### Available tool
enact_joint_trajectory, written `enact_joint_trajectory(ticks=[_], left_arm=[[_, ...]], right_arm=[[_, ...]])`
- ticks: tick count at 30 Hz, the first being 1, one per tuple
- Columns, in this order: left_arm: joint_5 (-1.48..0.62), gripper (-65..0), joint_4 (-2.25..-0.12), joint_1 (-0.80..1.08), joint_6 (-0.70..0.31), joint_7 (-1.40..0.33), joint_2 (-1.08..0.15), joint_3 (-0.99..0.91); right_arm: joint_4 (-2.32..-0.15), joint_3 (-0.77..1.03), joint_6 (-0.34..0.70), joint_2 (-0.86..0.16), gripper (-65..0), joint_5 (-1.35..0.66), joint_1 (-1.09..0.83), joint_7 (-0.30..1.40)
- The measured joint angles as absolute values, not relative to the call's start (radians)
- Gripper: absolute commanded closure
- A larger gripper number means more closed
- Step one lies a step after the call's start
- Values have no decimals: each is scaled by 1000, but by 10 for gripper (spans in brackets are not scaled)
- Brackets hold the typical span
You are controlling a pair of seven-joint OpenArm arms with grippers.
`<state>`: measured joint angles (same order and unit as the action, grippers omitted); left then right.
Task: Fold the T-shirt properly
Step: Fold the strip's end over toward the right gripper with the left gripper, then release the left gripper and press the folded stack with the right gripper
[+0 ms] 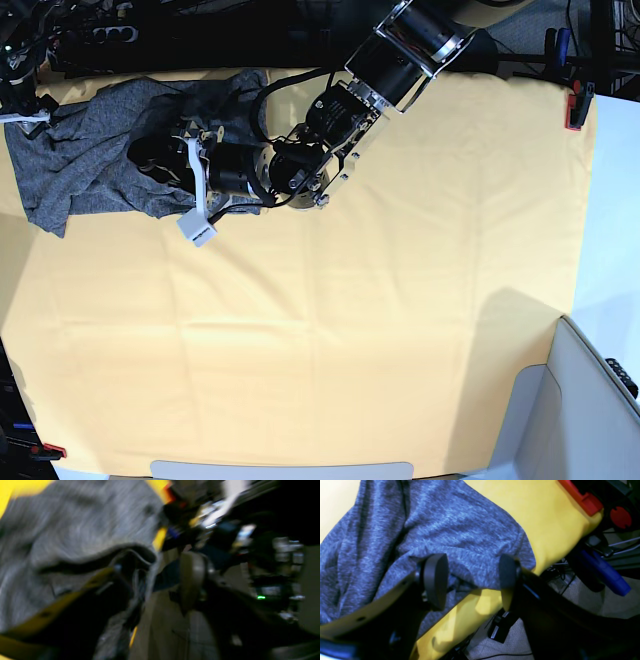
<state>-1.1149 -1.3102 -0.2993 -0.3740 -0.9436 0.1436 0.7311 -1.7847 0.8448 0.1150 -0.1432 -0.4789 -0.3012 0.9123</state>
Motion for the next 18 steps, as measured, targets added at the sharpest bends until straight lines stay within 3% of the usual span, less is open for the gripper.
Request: enact_joint_trajectory(ticks=[6,11,14,16,18], left_arm=[[-1110,-347,-1316,-297,-370,-927,139,730],[-1121,-190,-1321,-307,-372,-908,86,730],[-1110,-61,-1344,-308,-368,-915,10,732],[-1110,0,-1370,-307,-367,-916,-31,731],[-1113,-8,-1381,-308,-368,-915,-55,732]], right_arm=[[-1742,845,115,-144,-327,-479,-287,911],[-1753,845,129,-143,-326,-477,-289,915],[-1835,845,254,-141,-324,-478,-289,920],[-1919,839,322,-144,-274,-492,-285,914],[-1986,802,358,-150,-177,-484,-289,915]])
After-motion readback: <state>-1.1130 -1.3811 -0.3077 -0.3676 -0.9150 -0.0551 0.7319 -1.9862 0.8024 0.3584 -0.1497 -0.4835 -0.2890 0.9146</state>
